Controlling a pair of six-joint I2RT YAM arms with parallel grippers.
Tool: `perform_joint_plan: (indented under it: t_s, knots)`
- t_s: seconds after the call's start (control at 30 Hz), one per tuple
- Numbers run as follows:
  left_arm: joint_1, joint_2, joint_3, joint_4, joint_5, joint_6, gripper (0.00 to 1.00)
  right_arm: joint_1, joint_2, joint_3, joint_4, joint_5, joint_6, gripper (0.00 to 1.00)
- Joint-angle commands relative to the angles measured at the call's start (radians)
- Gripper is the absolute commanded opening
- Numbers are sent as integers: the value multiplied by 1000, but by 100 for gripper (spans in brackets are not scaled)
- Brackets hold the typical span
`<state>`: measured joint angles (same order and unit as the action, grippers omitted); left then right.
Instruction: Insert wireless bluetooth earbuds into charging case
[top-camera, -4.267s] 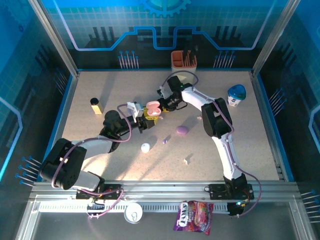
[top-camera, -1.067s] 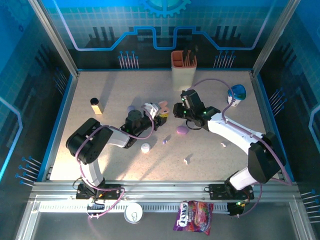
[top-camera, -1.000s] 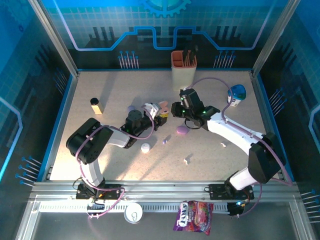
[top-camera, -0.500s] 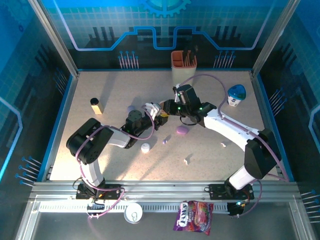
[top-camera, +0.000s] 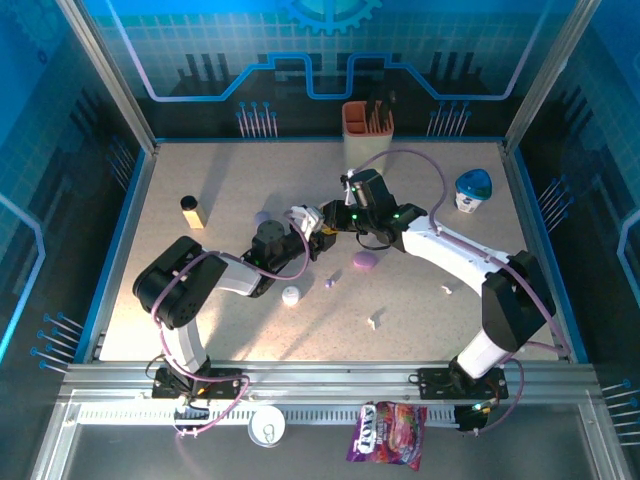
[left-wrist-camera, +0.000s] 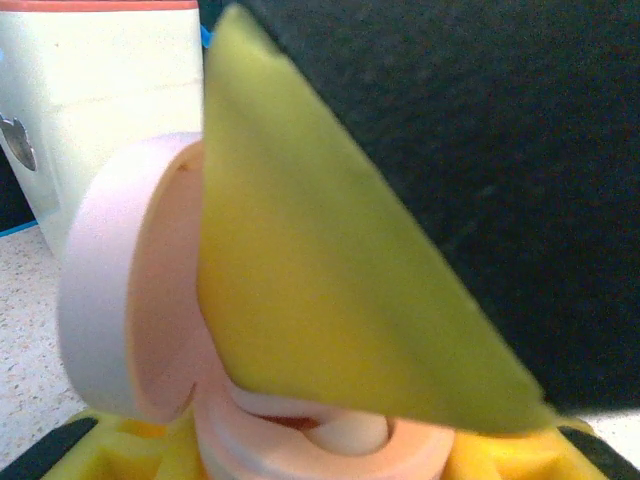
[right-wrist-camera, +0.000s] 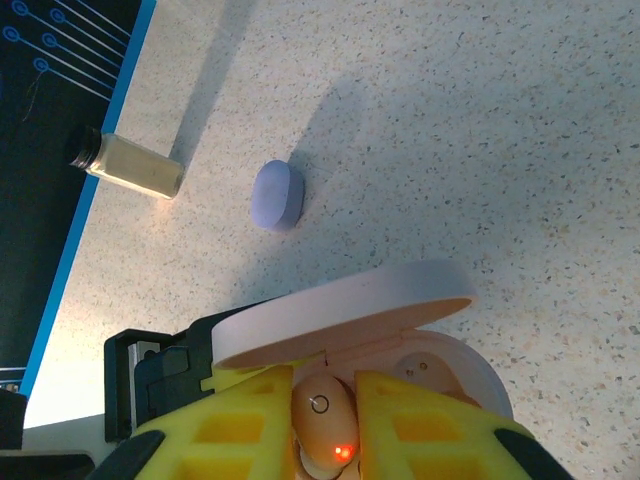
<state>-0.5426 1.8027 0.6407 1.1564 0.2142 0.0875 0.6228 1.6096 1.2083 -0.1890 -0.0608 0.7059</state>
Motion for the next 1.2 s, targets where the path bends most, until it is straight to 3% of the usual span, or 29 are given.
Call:
perform_joint_plan:
  t_s: [0.0, 0.2, 0.43, 0.63, 0.87, 1.17]
  knots:
    - [-11, 1, 25, 56, -1, 6, 22, 9, 6, 27, -4, -4, -12, 26]
    - [-10, -8, 19, 57, 4, 4, 22, -14, -80, -14, -1, 13, -32, 42]
    - [4, -25, -4, 58, 29, 4, 22, -84, -205, -120, 4, 9, -46, 45]
    - [12, -57, -53, 80, 85, 16, 22, -245, -292, -280, 31, 20, -57, 46]
    - [11, -81, -80, 100, 161, 3, 22, -436, -203, -361, 33, -40, -26, 46]
    - [9, -97, -86, 92, 166, -7, 22, -479, -15, -343, 119, -64, 44, 45]
